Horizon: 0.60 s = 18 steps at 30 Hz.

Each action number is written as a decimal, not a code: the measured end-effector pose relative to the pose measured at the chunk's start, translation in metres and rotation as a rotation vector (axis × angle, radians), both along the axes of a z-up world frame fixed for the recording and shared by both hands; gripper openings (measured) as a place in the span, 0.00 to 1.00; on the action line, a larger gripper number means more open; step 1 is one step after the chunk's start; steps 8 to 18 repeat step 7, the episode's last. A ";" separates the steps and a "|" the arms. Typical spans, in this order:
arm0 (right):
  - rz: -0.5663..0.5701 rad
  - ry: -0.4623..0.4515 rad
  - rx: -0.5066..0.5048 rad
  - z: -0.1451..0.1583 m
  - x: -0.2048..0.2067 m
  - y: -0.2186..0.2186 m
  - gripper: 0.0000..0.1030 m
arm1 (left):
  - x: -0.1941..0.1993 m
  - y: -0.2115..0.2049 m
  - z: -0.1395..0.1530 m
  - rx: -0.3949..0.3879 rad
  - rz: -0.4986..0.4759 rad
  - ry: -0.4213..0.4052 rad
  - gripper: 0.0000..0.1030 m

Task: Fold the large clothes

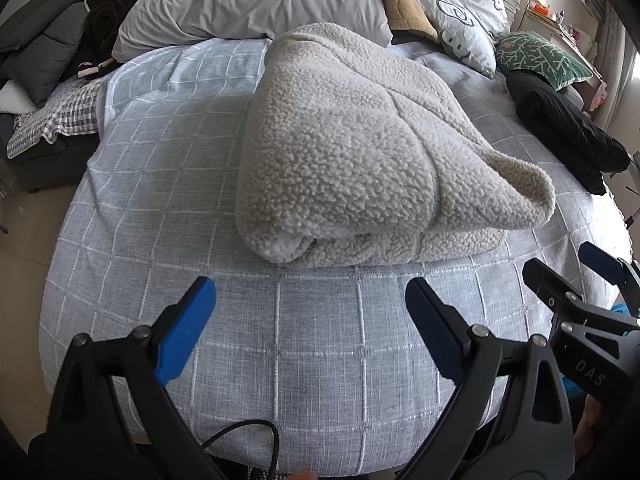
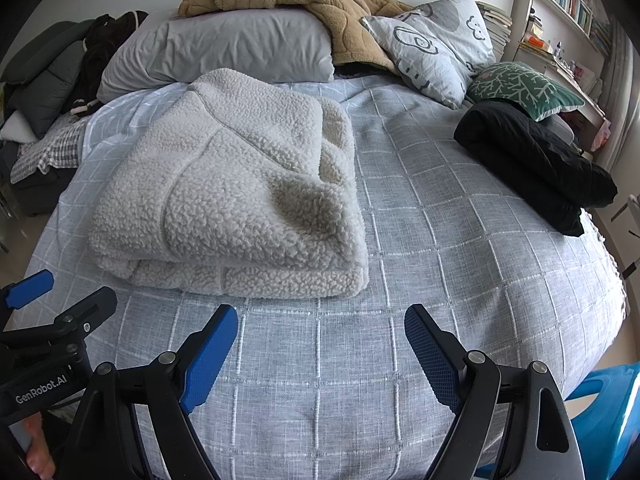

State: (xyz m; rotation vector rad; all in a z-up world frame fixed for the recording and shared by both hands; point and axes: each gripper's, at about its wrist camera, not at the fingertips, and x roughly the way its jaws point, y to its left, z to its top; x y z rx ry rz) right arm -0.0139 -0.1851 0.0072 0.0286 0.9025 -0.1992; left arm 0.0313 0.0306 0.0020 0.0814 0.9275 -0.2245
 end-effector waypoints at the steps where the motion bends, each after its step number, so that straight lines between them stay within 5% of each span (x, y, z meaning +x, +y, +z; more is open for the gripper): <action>1: 0.000 0.000 0.000 0.000 0.000 0.000 0.85 | 0.000 0.000 0.000 0.000 0.000 0.000 0.93; 18: 0.001 0.003 0.000 -0.001 -0.002 0.000 0.85 | -0.002 -0.002 0.002 0.004 -0.017 -0.009 0.93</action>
